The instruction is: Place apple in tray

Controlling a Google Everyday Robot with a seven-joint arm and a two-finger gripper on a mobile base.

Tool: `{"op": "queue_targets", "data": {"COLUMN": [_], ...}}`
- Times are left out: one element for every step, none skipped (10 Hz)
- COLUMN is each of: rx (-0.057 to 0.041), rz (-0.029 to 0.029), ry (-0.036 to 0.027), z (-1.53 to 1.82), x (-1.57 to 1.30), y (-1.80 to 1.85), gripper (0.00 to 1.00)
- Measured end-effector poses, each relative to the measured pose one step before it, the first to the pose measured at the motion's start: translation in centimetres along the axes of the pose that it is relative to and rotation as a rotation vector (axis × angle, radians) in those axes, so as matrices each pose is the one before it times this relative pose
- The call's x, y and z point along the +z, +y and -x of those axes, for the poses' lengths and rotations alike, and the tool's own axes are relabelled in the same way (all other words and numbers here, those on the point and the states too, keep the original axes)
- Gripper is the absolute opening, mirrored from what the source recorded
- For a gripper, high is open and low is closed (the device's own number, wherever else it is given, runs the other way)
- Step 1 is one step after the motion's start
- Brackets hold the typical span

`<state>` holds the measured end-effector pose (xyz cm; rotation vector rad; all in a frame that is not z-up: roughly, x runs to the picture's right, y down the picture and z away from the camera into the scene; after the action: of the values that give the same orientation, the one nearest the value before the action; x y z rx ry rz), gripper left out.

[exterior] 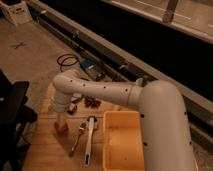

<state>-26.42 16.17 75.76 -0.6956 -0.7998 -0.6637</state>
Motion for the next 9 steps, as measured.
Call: {"op": "queue_targets", "data": {"rx": [-0.00835,-0.00214,-0.00094,0.00358,0.01045,0.01219,0.01353,0.01710,0.01418], "rz": [0.02734,0.01350,0.01962,0.01719,0.01988,0.00681,0.00318,0.00152,0.00071], "ry": [-0.02321,-0.01491,-0.01537,-0.01217,-0.01038,-0.00564,-0.00220,-0.00198,-0.00100], "z": [0.111,0.012,-0.058,-0.196,-0.439,-0.381,-0.416,-0.632,-0.581], "x": [1.384,0.786,0.859,0.780,0.859,0.347,0.081,0.066,-0.019], "y": [-0.166,-0.105,0.043,0.160,0.406,0.335,0.352,0.469,0.319], "gripper": [0.65,0.65,0.65,0.65,0.65,0.65,0.65,0.65,0.65]}}
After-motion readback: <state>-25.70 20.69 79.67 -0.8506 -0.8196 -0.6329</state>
